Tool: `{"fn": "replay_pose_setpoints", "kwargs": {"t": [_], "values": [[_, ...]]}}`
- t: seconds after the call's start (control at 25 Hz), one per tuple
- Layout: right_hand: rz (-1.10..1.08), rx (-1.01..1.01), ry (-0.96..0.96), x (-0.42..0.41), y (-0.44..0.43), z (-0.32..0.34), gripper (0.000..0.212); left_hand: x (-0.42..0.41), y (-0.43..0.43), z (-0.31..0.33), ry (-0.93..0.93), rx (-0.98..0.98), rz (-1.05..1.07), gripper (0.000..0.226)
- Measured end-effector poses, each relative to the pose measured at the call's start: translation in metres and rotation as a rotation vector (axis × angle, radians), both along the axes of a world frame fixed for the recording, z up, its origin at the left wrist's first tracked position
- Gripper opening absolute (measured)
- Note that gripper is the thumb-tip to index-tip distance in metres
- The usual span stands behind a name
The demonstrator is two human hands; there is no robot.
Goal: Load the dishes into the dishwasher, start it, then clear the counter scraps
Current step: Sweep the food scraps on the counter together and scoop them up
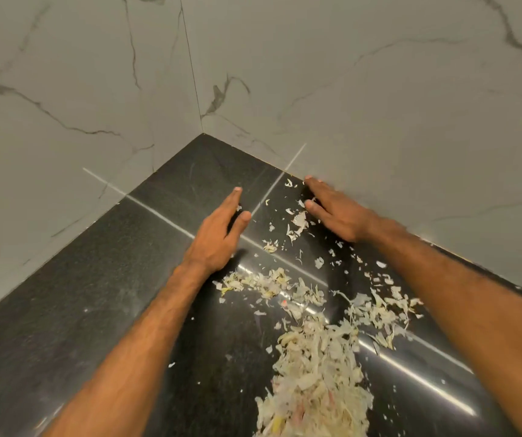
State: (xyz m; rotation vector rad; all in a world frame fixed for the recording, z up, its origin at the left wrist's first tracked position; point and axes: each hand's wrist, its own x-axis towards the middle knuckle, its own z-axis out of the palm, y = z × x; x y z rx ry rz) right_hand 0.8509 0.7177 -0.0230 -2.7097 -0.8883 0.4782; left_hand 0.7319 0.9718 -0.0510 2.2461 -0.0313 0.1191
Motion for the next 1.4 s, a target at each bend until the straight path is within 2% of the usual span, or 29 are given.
{"fn": "replay_pose_setpoints", "kwargs": {"t": [0.12, 0.2, 0.28, 0.36, 0.44, 0.48, 0.56, 0.64, 0.72, 0.88, 1.0, 1.08, 1.16, 1.2, 1.28, 1.32, 1.4], "values": [[0.101, 0.052, 0.061, 0.027, 0.003, -0.013, 0.072, 0.023, -0.024, -0.007, -0.025, -0.088, -0.094, 0.07], [0.085, 0.102, 0.053, 0.029, 0.017, -0.02, 0.066, 0.027, -0.024, -0.014, -0.071, -0.225, -0.079, 0.069], [0.093, 0.151, 0.045, 0.015, 0.028, -0.023, 0.063, 0.026, -0.019, -0.019, -0.152, -0.368, 0.028, 0.068], [0.211, 0.237, 0.107, -0.007, 0.032, -0.024, 0.062, 0.028, -0.014, -0.019, -0.234, -0.51, 0.171, 0.07], [0.225, 0.335, 0.186, -0.017, 0.036, -0.018, 0.06, 0.034, -0.009, -0.015, -0.229, -0.623, 0.271, 0.072], [0.197, 0.354, 0.156, -0.01, 0.04, -0.012, 0.059, 0.036, -0.008, -0.014, -0.22, -0.643, 0.298, 0.073], [0.216, 0.225, -0.034, 0.021, 0.061, 0.0, 0.059, 0.039, -0.008, -0.014, -0.214, -0.613, 0.314, 0.075], [0.345, -0.058, -0.229, 0.056, 0.108, 0.009, 0.06, 0.04, -0.008, -0.015, -0.2, -0.57, 0.324, 0.075], [0.345, -0.211, -0.29, 0.078, 0.163, 0.013, 0.064, 0.041, -0.006, -0.018, -0.219, -0.56, 0.328, 0.073], [0.201, -0.44, -0.325, 0.08, 0.231, 0.005, 0.069, 0.043, -0.003, -0.021, -0.252, -0.569, 0.339, 0.071], [0.151, -0.635, -0.491, 0.056, 0.217, 0.009, 0.057, 0.043, -0.006, -0.018, -0.24, -0.577, 0.366, 0.068], [0.159, -0.73, -0.488, 0.03, 0.187, 0.011, 0.058, 0.041, -0.005, -0.018, -0.227, -0.576, 0.375, 0.068], [0.13, -0.806, -0.458, 0.005, 0.149, 0.016, 0.049, 0.04, -0.006, -0.018, -0.24, -0.613, 0.374, 0.066], [0.096, -0.789, -0.445, 0.002, 0.134, 0.022, 0.041, 0.04, -0.008, -0.015, -0.246, -0.637, 0.372, 0.065], [0.009, -0.632, -0.487, 0.008, 0.123, 0.037, 0.029, 0.038, -0.014, -0.007, -0.25, -0.693, 0.38, 0.064], [0.026, -0.486, -0.5, 0.01, 0.131, 0.04, 0.026, 0.033, -0.01, -0.004, -0.263, -0.711, 0.412, 0.065], [0.193, -0.167, -0.426, 0.012, 0.167, 0.037, 0.026, 0.017, 0.017, -0.005, -0.321, -0.667, 0.489, 0.067]]}}
